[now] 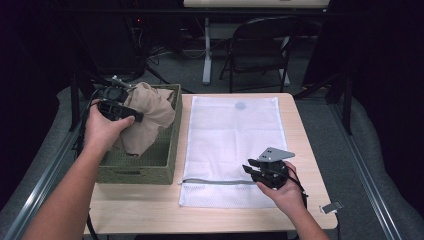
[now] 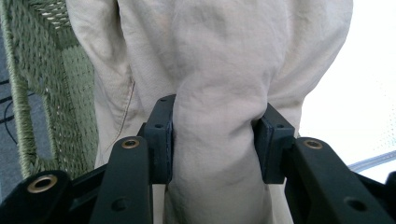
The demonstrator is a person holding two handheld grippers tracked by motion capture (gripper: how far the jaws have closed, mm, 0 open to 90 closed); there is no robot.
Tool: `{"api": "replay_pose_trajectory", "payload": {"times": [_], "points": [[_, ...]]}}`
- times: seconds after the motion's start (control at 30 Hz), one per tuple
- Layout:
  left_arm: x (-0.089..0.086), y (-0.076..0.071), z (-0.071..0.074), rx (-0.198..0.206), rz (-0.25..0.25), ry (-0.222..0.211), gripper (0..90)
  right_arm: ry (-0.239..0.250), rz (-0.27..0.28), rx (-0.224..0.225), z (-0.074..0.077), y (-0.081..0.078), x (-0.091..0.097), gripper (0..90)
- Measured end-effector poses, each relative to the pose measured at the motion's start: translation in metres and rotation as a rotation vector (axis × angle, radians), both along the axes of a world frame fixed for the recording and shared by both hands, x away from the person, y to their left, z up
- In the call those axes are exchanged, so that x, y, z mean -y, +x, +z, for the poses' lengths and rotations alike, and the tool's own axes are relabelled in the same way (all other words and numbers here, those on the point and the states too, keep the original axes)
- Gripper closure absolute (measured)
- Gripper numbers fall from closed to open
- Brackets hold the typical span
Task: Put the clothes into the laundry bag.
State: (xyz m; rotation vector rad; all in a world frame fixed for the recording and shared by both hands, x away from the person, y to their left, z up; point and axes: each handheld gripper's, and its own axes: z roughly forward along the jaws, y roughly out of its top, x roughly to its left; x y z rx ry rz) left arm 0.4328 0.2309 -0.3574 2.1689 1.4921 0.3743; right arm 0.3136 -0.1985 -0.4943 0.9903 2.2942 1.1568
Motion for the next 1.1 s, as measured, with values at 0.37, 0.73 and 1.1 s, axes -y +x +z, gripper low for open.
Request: {"api": "replay_pose_trajectory", "payload": {"times": [0.37, 0.73, 1.1], "points": [[0.015, -0.003, 0.003, 0.006, -0.042, -0.002, 56.9, -0.066, 0.039, -0.051, -0.024, 0.012, -0.013, 73.3], [0.024, -0.003, 0.003, 0.006, -0.071, -0.002, 57.0, -0.102, 0.069, -0.091, -0.046, 0.011, -0.021, 74.3], [0.029, -0.003, 0.004, 0.006, -0.085, -0.004, 57.2, -0.116, 0.064, -0.124, -0.057, 0.014, -0.019, 73.8]]}}
